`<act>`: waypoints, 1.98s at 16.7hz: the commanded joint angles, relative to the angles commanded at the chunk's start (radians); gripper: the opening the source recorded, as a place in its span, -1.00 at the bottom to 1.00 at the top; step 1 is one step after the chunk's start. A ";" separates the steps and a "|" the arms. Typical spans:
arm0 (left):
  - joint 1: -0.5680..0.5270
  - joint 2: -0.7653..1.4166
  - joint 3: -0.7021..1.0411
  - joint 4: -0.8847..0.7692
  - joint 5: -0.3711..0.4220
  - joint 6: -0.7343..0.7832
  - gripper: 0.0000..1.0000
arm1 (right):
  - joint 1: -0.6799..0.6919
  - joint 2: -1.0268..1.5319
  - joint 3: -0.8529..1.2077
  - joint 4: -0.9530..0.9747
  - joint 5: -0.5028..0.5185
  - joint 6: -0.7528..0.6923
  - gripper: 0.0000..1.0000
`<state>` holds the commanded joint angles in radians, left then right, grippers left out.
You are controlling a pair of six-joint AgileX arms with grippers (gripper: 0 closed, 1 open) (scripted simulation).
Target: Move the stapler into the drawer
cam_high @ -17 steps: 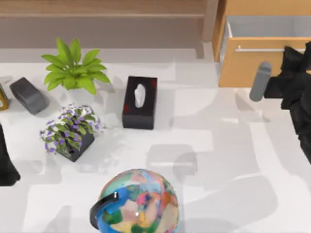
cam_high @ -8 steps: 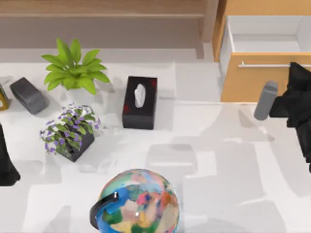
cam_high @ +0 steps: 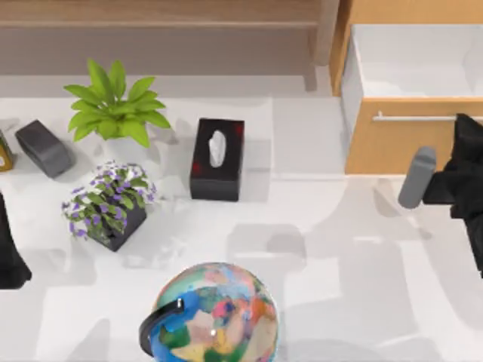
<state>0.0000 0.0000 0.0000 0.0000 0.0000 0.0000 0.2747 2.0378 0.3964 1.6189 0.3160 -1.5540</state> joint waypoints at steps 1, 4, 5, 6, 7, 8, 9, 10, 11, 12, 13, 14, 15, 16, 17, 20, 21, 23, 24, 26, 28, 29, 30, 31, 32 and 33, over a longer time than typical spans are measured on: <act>0.000 0.000 0.000 0.000 0.000 0.000 1.00 | 0.007 -0.008 -0.030 0.018 0.007 0.001 -1.00; 0.000 0.000 0.000 0.000 0.000 0.000 1.00 | 0.033 -0.033 -0.113 0.082 0.026 0.003 -1.00; 0.000 0.000 0.000 0.000 0.000 0.000 1.00 | 0.037 -0.039 -0.124 0.093 0.034 0.003 -1.00; 0.000 0.000 0.000 0.000 0.000 0.000 1.00 | 0.037 -0.040 -0.125 0.094 0.036 0.003 -1.00; 0.000 0.000 0.000 0.000 0.000 0.000 1.00 | 0.037 -0.040 -0.125 0.094 0.036 0.003 -1.00; 0.000 0.000 0.000 0.000 0.000 0.000 1.00 | 0.037 -0.040 -0.125 0.094 0.036 0.003 -1.00; 0.000 0.000 0.000 0.000 0.000 0.000 1.00 | 0.037 -0.040 -0.125 0.094 0.036 0.003 -1.00; 0.000 0.000 0.000 0.000 0.000 0.000 1.00 | 0.037 -0.040 -0.125 0.094 0.036 0.003 -0.85; 0.000 0.000 0.000 0.000 0.000 0.000 1.00 | 0.037 -0.040 -0.125 0.094 0.036 0.003 -0.70; 0.000 0.000 0.000 0.000 0.000 0.000 1.00 | 0.037 -0.040 -0.125 0.094 0.036 0.003 -0.55; 0.000 0.000 0.000 0.000 0.000 0.000 1.00 | 0.037 -0.040 -0.125 0.094 0.036 0.003 -0.40; 0.000 0.000 0.000 0.000 0.000 0.000 1.00 | 0.037 -0.040 -0.125 0.094 0.036 0.003 -0.25; 0.000 0.000 0.000 0.000 0.000 0.000 1.00 | 0.037 -0.040 -0.125 0.094 0.036 0.003 -0.10; 0.000 0.000 0.000 0.000 0.000 0.000 1.00 | 0.037 -0.040 -0.125 0.094 0.036 0.003 0.06; 0.000 0.000 0.000 0.000 0.000 0.000 1.00 | 0.037 -0.040 -0.125 0.094 0.036 0.003 0.21; 0.000 0.000 0.000 0.000 0.000 0.000 1.00 | 0.037 -0.040 -0.125 0.094 0.036 0.003 0.66; 0.000 0.000 0.000 0.000 0.000 0.000 1.00 | 0.037 -0.040 -0.125 0.094 0.036 0.003 0.81; 0.000 0.000 0.000 0.000 0.000 0.000 1.00 | 0.037 -0.040 -0.125 0.094 0.036 0.003 1.00; 0.000 0.000 0.000 0.000 0.000 0.000 1.00 | 0.037 -0.040 -0.125 0.094 0.036 0.003 1.00; 0.000 0.000 0.000 0.000 0.000 0.000 1.00 | 0.037 -0.040 -0.125 0.094 0.036 0.003 1.00; 0.000 0.000 0.000 0.000 0.000 0.000 1.00 | 0.037 -0.040 -0.125 0.094 0.036 0.003 1.00; 0.000 0.000 0.000 0.000 0.000 0.000 1.00 | 0.037 -0.040 -0.125 0.094 0.036 0.003 1.00; 0.000 0.000 0.000 0.000 0.000 0.000 1.00 | 0.037 -0.040 -0.125 0.094 0.036 0.003 1.00; 0.000 0.000 0.000 0.000 0.000 0.000 1.00 | 0.037 -0.039 -0.124 0.094 0.036 0.003 1.00; 0.000 0.000 0.000 0.000 0.000 0.000 1.00 | 0.038 -0.040 -0.127 0.097 0.037 0.003 1.00; 0.000 0.000 0.000 0.000 0.000 0.000 1.00 | 0.042 -0.040 -0.136 0.105 0.041 0.002 1.00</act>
<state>0.0000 0.0000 0.0000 0.0000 0.0000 0.0000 0.3165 1.9975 0.2608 1.7243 0.3572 -1.5517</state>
